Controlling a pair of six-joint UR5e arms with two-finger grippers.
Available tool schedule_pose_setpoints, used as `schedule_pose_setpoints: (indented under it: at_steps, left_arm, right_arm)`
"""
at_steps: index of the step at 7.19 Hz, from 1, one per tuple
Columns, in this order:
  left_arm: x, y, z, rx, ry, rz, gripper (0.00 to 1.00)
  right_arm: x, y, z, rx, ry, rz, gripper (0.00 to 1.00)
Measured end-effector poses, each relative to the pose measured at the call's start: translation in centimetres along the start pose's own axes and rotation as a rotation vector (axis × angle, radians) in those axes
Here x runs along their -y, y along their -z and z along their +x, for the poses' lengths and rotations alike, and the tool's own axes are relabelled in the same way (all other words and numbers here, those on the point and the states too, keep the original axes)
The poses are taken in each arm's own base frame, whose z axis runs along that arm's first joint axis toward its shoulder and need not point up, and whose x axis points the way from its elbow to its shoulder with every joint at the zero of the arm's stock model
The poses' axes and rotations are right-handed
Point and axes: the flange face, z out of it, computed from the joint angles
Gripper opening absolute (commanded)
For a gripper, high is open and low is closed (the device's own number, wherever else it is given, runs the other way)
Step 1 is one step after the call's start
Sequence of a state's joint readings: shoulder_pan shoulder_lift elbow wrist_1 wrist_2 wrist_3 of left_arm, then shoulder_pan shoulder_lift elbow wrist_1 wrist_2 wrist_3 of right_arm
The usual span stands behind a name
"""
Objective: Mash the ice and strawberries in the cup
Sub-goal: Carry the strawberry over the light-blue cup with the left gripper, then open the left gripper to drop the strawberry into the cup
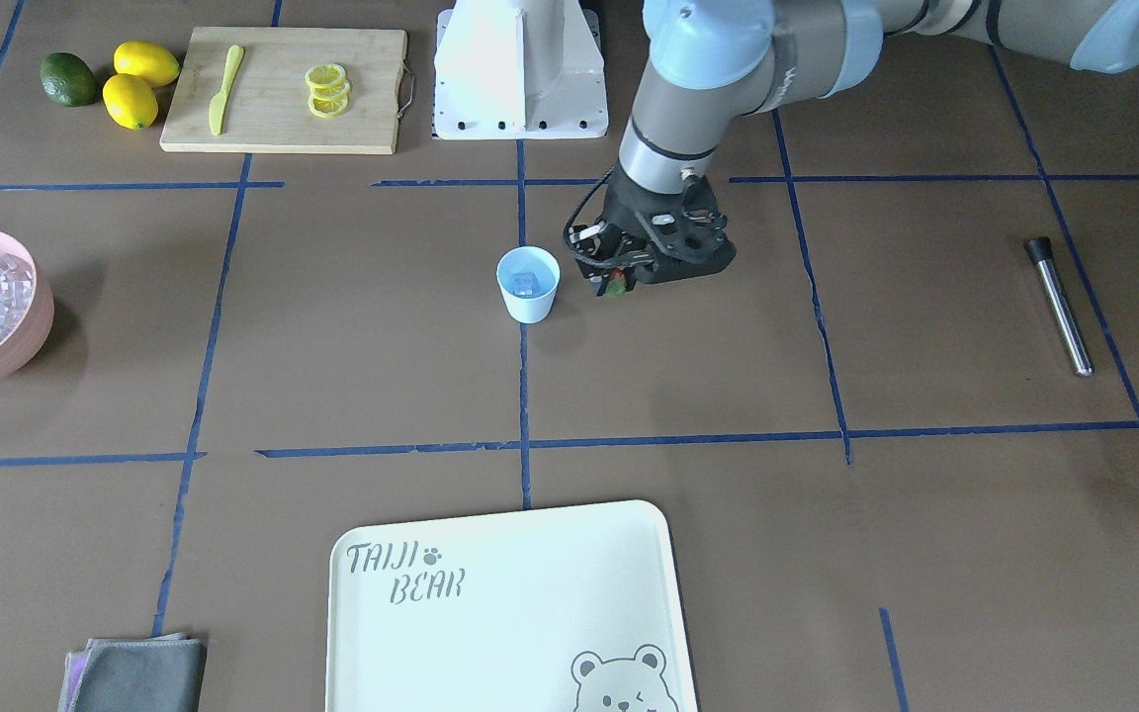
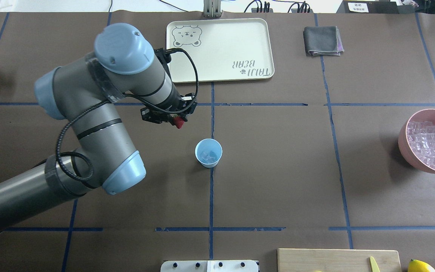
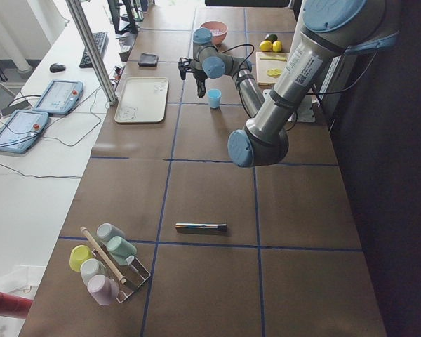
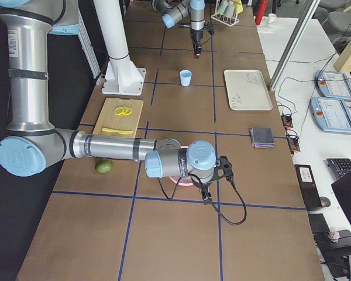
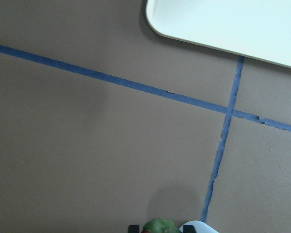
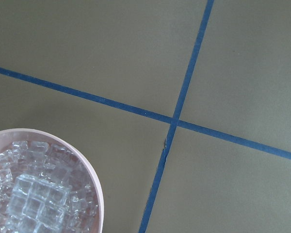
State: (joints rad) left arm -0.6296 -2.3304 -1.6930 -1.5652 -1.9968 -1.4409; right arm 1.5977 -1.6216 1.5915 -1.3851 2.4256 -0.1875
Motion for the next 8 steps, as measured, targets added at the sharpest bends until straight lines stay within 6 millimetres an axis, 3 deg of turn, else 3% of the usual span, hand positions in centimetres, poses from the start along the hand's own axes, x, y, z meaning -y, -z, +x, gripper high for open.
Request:
schedule_pose_setpoints:
  at_steps: [3, 6, 7, 8]
  left_arm:
    - [-3.7, -2.2, 3.2, -0.001, 0.000, -0.049, 0.00]
    - [-6.0, -3.4, 3.7, 0.007, -0.014, -0.079, 0.08]
    - [-6.1, -3.5, 3.7, 0.008, -0.016, -0.081, 0.16]
    - [-6.1, -3.6, 3.7, 0.010, -0.016, -0.082, 0.63]
  right_arm:
    - [-0.2, 0.4, 0.3, -0.002, -0.008, 0.009, 0.99]
    - [-0.2, 0.6, 0.4, -0.001, -0.011, 0.015, 0.99]
    - [-0.2, 0.7, 0.4, 0.000, -0.011, 0.016, 0.99]
    - [-0.1, 0.7, 0.4, 0.000, -0.011, 0.016, 0.99]
